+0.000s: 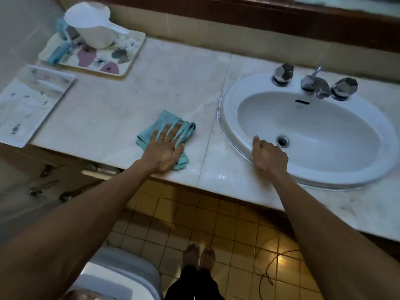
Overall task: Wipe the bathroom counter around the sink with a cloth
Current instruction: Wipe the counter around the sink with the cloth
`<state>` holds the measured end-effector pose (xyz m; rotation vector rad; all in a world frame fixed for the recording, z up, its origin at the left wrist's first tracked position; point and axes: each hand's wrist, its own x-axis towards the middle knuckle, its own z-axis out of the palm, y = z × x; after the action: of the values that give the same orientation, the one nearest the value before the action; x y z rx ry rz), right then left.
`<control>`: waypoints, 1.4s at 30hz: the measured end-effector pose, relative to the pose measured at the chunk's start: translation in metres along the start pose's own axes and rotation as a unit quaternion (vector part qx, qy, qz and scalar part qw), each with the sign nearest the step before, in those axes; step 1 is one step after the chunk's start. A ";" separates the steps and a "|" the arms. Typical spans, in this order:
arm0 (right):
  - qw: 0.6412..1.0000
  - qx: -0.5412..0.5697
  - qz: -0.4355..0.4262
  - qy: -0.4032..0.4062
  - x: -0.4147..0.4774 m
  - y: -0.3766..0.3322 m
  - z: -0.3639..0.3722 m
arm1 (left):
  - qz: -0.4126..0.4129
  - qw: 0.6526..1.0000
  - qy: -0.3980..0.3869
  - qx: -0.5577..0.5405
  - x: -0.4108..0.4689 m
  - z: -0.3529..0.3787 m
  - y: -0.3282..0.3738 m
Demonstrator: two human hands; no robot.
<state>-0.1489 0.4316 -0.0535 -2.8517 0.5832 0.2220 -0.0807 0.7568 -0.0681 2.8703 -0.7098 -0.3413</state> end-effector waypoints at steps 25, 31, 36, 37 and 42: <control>0.989 0.042 -0.131 -0.057 -0.031 0.103 -0.018 | -0.055 0.997 0.018 -0.043 -0.029 0.057 0.216; 0.985 0.009 -0.157 -0.068 -0.035 0.163 -0.037 | 0.034 0.999 -0.004 -0.012 -0.037 0.052 0.212; 0.984 -0.005 -0.173 -0.047 -0.042 0.210 -0.058 | -0.161 0.981 0.068 -0.086 -0.048 0.071 0.295; 0.983 -0.003 -0.178 -0.041 -0.044 0.219 -0.061 | -0.166 0.980 0.070 -0.089 -0.055 0.080 0.324; 0.982 0.020 -0.186 -0.035 -0.050 0.260 -0.072 | 0.012 0.997 -0.010 -0.072 -0.076 0.106 0.426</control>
<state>-0.2916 0.1997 -0.0227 -2.8313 0.0331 0.2394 -0.3603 0.4105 -0.0655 2.7234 -0.6927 -0.4006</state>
